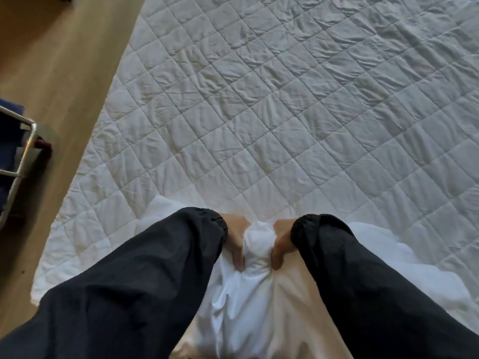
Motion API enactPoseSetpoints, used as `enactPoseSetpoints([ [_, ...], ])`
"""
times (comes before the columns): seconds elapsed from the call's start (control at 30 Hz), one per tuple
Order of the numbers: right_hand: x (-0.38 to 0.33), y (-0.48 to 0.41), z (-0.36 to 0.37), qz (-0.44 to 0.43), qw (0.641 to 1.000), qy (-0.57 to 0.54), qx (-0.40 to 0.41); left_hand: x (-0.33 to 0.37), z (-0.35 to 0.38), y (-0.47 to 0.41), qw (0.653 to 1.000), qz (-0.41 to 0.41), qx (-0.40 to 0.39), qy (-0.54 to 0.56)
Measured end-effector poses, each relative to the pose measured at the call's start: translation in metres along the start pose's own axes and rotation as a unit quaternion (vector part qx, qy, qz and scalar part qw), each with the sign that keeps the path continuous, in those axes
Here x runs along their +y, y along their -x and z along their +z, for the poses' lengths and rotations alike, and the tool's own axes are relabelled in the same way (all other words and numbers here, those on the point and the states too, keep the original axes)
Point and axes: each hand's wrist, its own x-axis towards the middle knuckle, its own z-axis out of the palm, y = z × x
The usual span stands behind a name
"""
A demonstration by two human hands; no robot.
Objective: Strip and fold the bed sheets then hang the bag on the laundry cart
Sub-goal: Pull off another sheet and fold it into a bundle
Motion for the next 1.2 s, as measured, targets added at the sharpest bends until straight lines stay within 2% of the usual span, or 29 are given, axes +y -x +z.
enactPoseSetpoints([
  [0.1, 0.003, 0.003, -0.002, -0.003, 0.999, -0.021, 0.035, -0.004, -0.007, 0.005, 1.0, 0.017, 0.001, 0.013],
  [0.2, 0.009, 0.014, -0.006, -0.01, 0.995, -0.019, 0.096, 0.0, -0.017, 0.015, 0.994, 0.024, 0.091, -0.056],
  [0.3, 0.015, 0.018, -0.017, -0.017, 0.991, -0.038, 0.131, 0.007, -0.034, 0.028, 0.971, 0.01, 0.204, -0.122],
  [0.47, 0.02, 0.01, -0.019, -0.008, 0.985, -0.057, 0.162, 0.01, -0.032, 0.035, 0.933, 0.002, 0.274, -0.231],
  [0.57, 0.016, 0.017, 0.0, 0.004, 0.968, 0.027, 0.251, 0.001, 0.004, 0.038, 0.909, -0.046, 0.308, -0.276],
  [0.67, 0.011, 0.034, 0.027, 0.02, 0.931, 0.115, 0.347, -0.002, 0.042, 0.044, 0.849, -0.05, 0.449, -0.273],
  [0.73, 0.006, 0.046, 0.052, 0.016, 0.908, 0.168, 0.384, -0.002, 0.064, 0.048, 0.821, -0.049, 0.494, -0.282],
  [0.83, 0.0, 0.052, 0.094, -0.012, 0.868, 0.188, 0.459, 0.004, 0.093, 0.06, 0.815, -0.044, 0.507, -0.276],
  [0.9, -0.006, 0.055, 0.122, -0.012, 0.838, 0.159, 0.523, 0.007, 0.114, 0.068, 0.816, -0.049, 0.509, -0.269],
  [0.93, -0.01, 0.058, 0.137, -0.018, 0.833, 0.137, 0.535, 0.008, 0.125, 0.073, 0.817, -0.045, 0.509, -0.268],
  [1.07, -0.021, 0.063, 0.209, -0.087, 0.831, 0.134, 0.533, 0.001, 0.188, 0.082, 0.788, -0.001, 0.527, -0.319],
  [1.2, -0.022, 0.064, 0.268, -0.068, 0.849, 0.143, 0.504, -0.026, 0.247, 0.086, 0.785, 0.017, 0.506, -0.357],
])
